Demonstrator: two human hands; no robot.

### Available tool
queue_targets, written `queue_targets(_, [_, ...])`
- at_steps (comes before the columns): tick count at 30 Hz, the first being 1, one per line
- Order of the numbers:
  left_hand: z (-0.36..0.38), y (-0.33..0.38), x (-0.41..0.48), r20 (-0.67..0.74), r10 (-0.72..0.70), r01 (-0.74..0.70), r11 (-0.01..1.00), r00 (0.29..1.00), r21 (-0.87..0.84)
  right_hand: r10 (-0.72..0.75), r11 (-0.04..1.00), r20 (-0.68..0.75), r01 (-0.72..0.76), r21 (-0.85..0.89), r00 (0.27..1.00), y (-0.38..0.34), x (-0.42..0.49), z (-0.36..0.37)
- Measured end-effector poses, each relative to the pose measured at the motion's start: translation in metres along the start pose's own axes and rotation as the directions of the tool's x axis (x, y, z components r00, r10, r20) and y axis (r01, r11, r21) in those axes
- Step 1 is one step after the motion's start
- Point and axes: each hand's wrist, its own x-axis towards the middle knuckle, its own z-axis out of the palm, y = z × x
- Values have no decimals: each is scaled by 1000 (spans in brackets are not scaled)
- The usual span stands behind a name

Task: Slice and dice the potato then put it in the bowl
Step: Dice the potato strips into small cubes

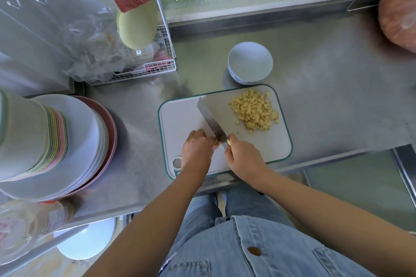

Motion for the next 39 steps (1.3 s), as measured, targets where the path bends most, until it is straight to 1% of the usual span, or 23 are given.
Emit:
queue_targets(3, [-2,-2,-4,-45,6,-9,998,999,-56,-3,999,-20,3,43,1000,4,1,-5])
queue_targets(8, [0,-10,-10,-140,23,-35,996,990,-86,-34,996,-29,37,85,999,4,-3,-14])
queue_targets(13, [2,-9,-9,-152,35,-49,995,988,-90,-37,999,25,36,41,999,1,-6,-14])
queue_targets(17, [6,-9,-7,-179,24,-45,993,984,-114,-23,1000,32,22,19,999,-1,-5,-9])
queue_targets(21, [8,-11,-3,-154,39,-55,993,987,-101,-4,1000,42,3,27,999,-2,-1,1])
queue_targets(25, [8,-11,-2,-128,25,-37,995,991,-96,-22,1000,23,22,0,1000,1,0,8])
queue_targets(30, [5,-12,-3,-136,44,-49,998,990,-35,-38,999,12,38,12,999,3,1,7])
queue_targets(33, [3,-11,-2,-89,64,-64,998,994,4,-51,998,39,52,-31,998,2,5,4])
queue_targets(36, [-1,-8,-3,-54,38,-37,999,998,19,-61,996,50,63,-58,997,0,5,2])
queue_targets(39, [-2,-5,-4,-70,11,-9,1000,998,18,-59,997,32,61,-52,998,2,4,1])
